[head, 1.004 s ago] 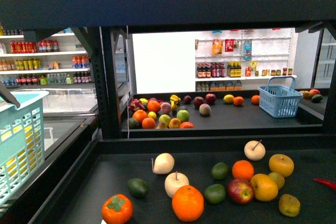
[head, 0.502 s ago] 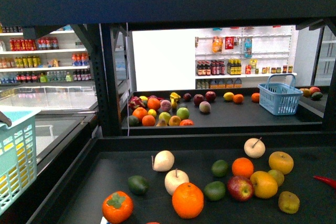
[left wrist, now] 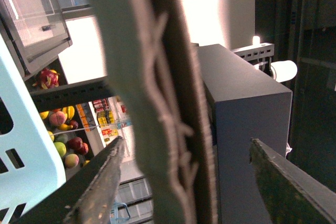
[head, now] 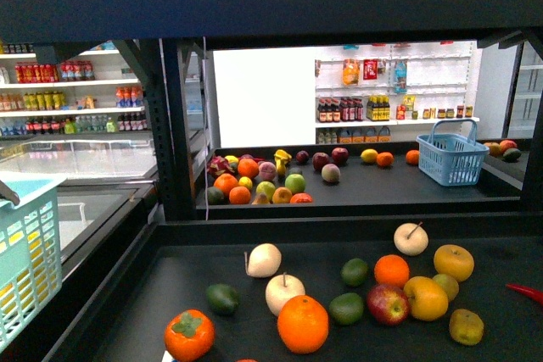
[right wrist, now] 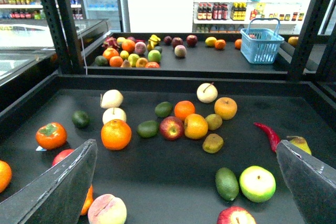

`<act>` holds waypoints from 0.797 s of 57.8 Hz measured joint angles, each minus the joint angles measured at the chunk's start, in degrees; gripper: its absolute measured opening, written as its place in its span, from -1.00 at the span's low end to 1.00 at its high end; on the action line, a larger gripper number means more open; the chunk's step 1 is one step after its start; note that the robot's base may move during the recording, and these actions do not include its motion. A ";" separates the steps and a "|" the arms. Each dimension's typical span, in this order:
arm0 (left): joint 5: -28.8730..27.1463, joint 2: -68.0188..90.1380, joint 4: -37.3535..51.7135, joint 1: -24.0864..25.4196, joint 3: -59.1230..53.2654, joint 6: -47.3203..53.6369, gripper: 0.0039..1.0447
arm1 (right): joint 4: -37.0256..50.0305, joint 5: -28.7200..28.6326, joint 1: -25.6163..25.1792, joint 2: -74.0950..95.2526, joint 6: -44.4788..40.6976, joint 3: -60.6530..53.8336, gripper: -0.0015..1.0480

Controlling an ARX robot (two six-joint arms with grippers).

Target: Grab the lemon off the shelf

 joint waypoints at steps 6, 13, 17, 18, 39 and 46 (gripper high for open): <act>0.00 -1.92 -0.26 0.50 -0.70 0.61 0.86 | 0.00 0.00 0.00 0.00 0.00 0.00 0.95; 0.17 -4.79 -1.36 0.61 -2.93 1.25 0.86 | 0.00 0.00 0.00 0.00 0.00 0.00 0.95; 0.20 -6.19 -3.08 0.46 -4.15 1.90 0.86 | 0.00 0.00 0.00 0.00 0.00 0.00 0.95; 0.20 -6.56 -3.58 0.46 -4.48 2.01 0.86 | 0.00 0.00 0.00 0.00 0.00 0.00 0.95; 1.92 -15.98 -12.28 2.47 -12.35 5.66 0.86 | 0.00 0.00 0.00 0.00 0.00 0.00 0.95; 1.86 -22.29 -19.89 2.80 -15.17 8.68 0.86 | 0.00 0.00 0.00 0.00 0.00 0.00 0.95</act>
